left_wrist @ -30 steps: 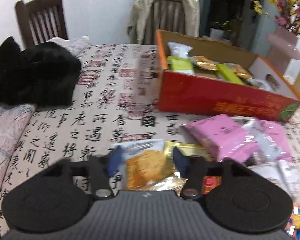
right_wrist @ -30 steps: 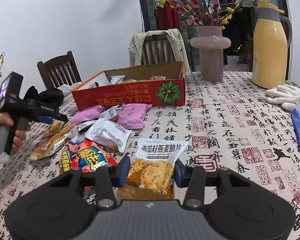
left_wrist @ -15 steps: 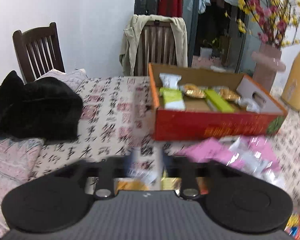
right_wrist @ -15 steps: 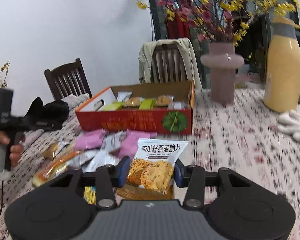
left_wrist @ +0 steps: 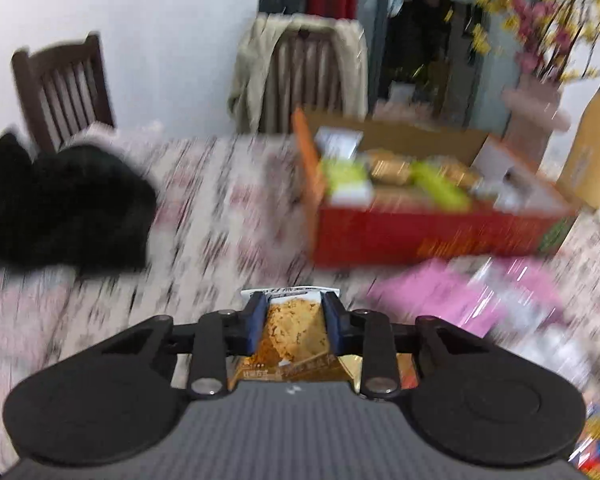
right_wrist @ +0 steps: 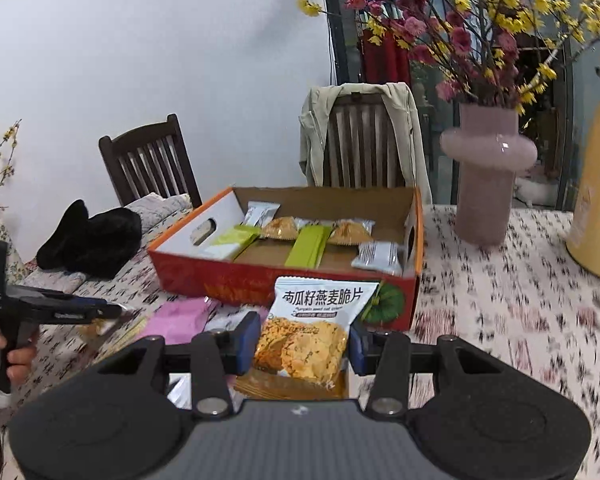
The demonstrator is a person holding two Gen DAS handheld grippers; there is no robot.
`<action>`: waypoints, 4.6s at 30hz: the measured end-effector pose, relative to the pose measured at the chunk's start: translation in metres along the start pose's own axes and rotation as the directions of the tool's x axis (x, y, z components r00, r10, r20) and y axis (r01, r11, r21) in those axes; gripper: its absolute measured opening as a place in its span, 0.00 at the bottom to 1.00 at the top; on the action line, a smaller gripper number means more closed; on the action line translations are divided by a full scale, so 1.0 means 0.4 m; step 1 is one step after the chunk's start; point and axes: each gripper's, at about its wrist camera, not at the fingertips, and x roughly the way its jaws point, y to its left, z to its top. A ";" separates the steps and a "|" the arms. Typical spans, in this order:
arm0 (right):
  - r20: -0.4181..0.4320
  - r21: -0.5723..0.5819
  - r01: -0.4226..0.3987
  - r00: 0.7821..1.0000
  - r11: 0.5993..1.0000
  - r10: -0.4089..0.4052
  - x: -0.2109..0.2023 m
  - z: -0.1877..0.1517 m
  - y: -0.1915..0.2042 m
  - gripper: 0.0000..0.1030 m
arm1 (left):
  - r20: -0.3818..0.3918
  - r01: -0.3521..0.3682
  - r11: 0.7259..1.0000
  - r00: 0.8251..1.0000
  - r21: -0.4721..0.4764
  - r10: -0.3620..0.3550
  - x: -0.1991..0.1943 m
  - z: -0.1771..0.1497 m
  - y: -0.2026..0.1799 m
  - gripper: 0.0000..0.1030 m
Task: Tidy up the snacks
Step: 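Carry both packets into the orange box and open both grippers, then move both tools back toward the snack pile, then grasp the red spicy-strip bag with the left gripper while the right grasps another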
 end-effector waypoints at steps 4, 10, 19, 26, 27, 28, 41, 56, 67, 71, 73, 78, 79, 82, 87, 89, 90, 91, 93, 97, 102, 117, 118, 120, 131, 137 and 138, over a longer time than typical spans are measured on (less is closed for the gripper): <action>0.017 -0.012 0.015 1.000 1.000 -0.015 0.079 0.100 -0.038 0.42 | 0.055 0.118 0.993 0.991 0.009 -0.118 0.010 0.131 -0.055 0.31; -0.043 -0.061 0.120 0.992 0.991 -0.123 0.334 0.254 -0.105 0.43 | 0.034 0.188 0.982 0.982 -0.016 -0.187 0.169 0.304 -0.136 0.31; -0.231 0.014 0.184 0.957 0.983 -0.175 0.614 0.291 -0.194 0.49 | -0.077 0.179 0.982 0.980 -0.068 -0.184 0.404 0.320 -0.170 0.35; -0.161 -0.062 0.220 0.960 0.974 -0.227 0.590 0.287 -0.149 0.68 | -0.054 0.165 0.985 0.984 -0.050 -0.167 0.374 0.309 -0.159 0.55; -0.158 -0.056 0.217 0.962 0.975 -0.223 0.581 0.290 -0.148 0.68 | -0.054 0.159 0.986 0.985 -0.047 -0.162 0.366 0.312 -0.158 0.57; -0.155 -0.052 0.213 0.963 0.976 -0.219 0.568 0.293 -0.146 0.68 | -0.050 0.154 0.987 0.986 -0.042 -0.156 0.350 0.311 -0.155 0.58; -0.043 -0.056 0.141 0.989 0.988 -0.144 0.201 0.200 -0.027 0.81 | 0.074 0.029 1.000 0.997 0.002 -0.029 -0.020 0.134 -0.060 0.76; 0.028 -0.039 0.077 0.997 0.996 -0.076 -0.201 -0.139 0.151 0.86 | 0.199 -0.038 0.994 0.978 -0.105 0.059 -0.454 -0.229 -0.050 0.86; 0.040 -0.013 0.137 0.990 0.990 -0.136 -0.387 -0.434 0.263 0.92 | 0.191 -0.058 0.996 0.979 -0.071 0.071 -0.566 -0.422 -0.112 0.91; 0.045 0.007 0.158 0.986 0.987 -0.158 -0.430 -0.496 0.278 0.92 | 0.168 -0.050 0.996 0.984 -0.068 0.061 -0.577 -0.458 -0.115 0.91; 0.033 0.017 0.155 0.987 0.988 -0.155 -0.437 -0.516 0.277 0.92 | 0.160 -0.055 0.996 0.985 -0.068 0.065 -0.578 -0.468 -0.115 0.91; 0.025 0.043 0.145 0.989 0.989 -0.146 -0.437 -0.517 0.280 0.92 | 0.169 -0.053 0.995 0.983 -0.085 0.066 -0.589 -0.478 -0.107 0.94; 0.026 0.051 0.139 0.990 0.989 -0.141 -0.438 -0.512 0.282 0.92 | 0.167 -0.048 0.995 0.984 -0.091 0.063 -0.588 -0.479 -0.105 0.94; 0.025 0.067 0.136 0.990 0.988 -0.138 -0.437 -0.505 0.283 0.92 | 0.160 -0.036 0.996 0.986 -0.086 0.049 -0.582 -0.478 -0.103 0.94; 0.007 0.112 0.110 0.994 0.988 -0.111 -0.415 -0.489 0.275 0.92 | 0.143 -0.025 0.996 0.989 -0.081 0.036 -0.554 -0.468 -0.104 0.94; -0.004 0.142 0.090 0.996 0.986 -0.090 -0.394 -0.470 0.267 0.91 | 0.139 -0.019 0.997 0.990 -0.079 0.030 -0.541 -0.463 -0.105 0.94; -0.007 0.161 0.082 0.997 0.984 -0.082 -0.383 -0.460 0.262 0.91 | 0.136 -0.016 0.997 0.990 -0.079 0.027 -0.533 -0.459 -0.105 0.94; -0.009 0.183 0.072 0.997 0.981 -0.072 -0.370 -0.449 0.257 0.90 | 0.133 -0.015 0.997 0.991 -0.079 0.026 -0.525 -0.457 -0.104 0.94; -0.022 0.223 0.051 0.999 0.973 -0.048 -0.339 -0.429 0.246 0.88 | 0.126 -0.012 0.997 0.992 -0.080 0.022 -0.512 -0.451 -0.099 0.94; -0.064 0.286 0.023 0.998 0.958 -0.004 -0.267 -0.403 0.233 0.80 | 0.111 -0.005 0.995 0.994 -0.095 0.016 -0.488 -0.438 -0.079 0.94; -0.077 0.362 -0.020 0.996 0.932 0.051 -0.174 -0.379 0.220 0.68 | 0.102 0.000 0.995 0.995 -0.100 0.010 -0.458 -0.417 -0.062 0.94; -0.043 0.450 -0.111 0.989 0.886 0.145 -0.141 -0.398 0.150 0.02 | 0.073 0.012 0.998 0.997 -0.054 -0.008 -0.412 -0.389 -0.121 0.95; -0.043 0.433 -0.109 0.989 0.895 0.141 -0.157 -0.399 0.143 0.02 | 0.073 0.016 0.999 0.997 -0.047 -0.013 -0.413 -0.387 -0.130 0.95; -0.061 0.383 -0.099 0.989 0.918 0.132 -0.190 -0.398 0.125 0.02 | 0.071 0.028 0.999 0.997 -0.033 -0.026 -0.413 -0.383 -0.148 0.95; -0.073 0.242 0.048 0.997 0.969 -0.031 -0.265 -0.344 -0.015 0.23 | 0.007 0.259 0.965 0.966 0.038 -0.259 -0.327 -0.323 -0.319 0.79; -0.057 0.322 -0.081 0.993 0.943 0.105 -0.246 -0.373 0.000 0.42 | -0.078 0.269 0.961 0.959 -0.060 -0.273 -0.229 -0.340 -0.318 0.70; -0.062 0.326 -0.084 0.992 0.942 0.110 -0.241 -0.380 0.002 0.42 | -0.088 0.276 0.958 0.955 -0.082 -0.283 -0.220 -0.344 -0.311 0.69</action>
